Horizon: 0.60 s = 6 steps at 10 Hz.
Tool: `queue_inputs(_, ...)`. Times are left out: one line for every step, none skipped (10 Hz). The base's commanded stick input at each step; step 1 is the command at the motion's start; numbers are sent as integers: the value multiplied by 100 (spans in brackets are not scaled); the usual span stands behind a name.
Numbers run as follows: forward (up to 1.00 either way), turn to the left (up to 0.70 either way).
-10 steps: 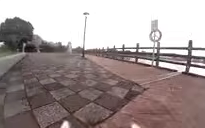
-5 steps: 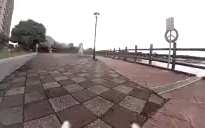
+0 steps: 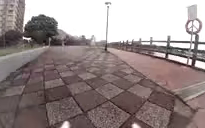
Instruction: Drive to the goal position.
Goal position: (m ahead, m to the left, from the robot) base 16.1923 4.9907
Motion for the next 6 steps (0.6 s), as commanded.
queue_inputs(70,33)
queue_inputs(70,33)
queue_inputs(70,33)
queue_inputs(70,33)
queue_inputs(70,33)
queue_inputs(70,33)
